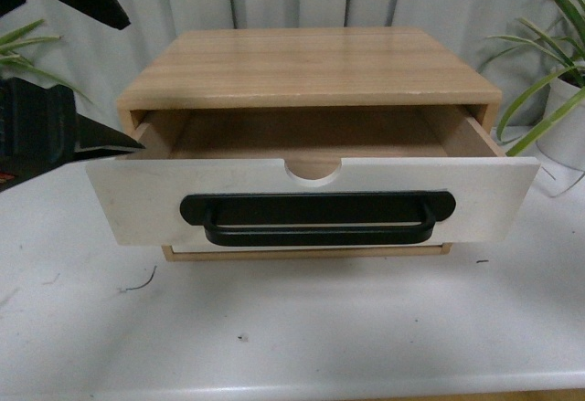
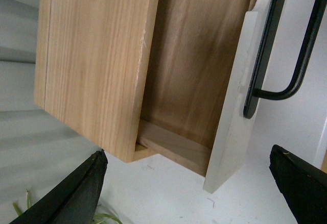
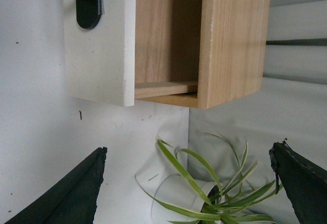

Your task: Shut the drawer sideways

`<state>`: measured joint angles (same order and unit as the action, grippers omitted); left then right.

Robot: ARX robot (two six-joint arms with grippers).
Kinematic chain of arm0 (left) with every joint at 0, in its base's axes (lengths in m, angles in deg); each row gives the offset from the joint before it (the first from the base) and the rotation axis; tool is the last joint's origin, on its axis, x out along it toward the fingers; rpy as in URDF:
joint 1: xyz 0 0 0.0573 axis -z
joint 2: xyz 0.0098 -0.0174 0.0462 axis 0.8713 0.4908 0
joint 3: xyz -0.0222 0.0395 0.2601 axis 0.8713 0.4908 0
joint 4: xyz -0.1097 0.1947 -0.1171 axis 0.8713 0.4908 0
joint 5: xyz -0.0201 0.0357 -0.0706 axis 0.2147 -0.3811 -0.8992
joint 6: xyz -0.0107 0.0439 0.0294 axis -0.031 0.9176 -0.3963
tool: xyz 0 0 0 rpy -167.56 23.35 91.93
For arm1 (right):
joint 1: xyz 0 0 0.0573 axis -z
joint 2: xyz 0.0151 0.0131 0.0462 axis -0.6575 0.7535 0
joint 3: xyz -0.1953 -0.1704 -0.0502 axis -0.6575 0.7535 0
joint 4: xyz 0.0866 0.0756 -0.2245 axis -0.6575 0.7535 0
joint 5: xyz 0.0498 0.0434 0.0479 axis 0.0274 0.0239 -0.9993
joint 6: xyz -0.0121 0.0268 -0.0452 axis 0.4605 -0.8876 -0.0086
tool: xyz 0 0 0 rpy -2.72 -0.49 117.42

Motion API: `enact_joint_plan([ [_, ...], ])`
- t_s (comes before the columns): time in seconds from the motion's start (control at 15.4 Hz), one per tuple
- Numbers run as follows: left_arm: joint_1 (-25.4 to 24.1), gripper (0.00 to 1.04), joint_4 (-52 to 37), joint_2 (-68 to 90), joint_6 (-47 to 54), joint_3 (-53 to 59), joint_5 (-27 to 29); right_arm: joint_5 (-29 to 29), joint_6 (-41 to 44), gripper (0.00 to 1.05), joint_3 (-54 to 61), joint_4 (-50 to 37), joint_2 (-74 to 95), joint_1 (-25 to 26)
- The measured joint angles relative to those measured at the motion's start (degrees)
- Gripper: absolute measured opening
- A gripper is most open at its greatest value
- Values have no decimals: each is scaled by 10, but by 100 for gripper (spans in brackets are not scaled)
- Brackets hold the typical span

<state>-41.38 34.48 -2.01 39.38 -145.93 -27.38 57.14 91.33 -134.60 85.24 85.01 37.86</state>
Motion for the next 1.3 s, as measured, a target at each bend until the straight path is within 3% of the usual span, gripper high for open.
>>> enact_joint_plan([
  [0.52, 15, 98, -64, 59, 0, 25, 18, 59, -65, 98, -8, -24, 66, -59],
  [0.72, -8, 98, -101, 85, 0, 35, 30, 91, -115, 98, -46, -48, 119, -81],
  [1.3, -19, 98, -188, 132, -17, 35, 56, 93, -127, 98, -64, -88, 157, -79],
])
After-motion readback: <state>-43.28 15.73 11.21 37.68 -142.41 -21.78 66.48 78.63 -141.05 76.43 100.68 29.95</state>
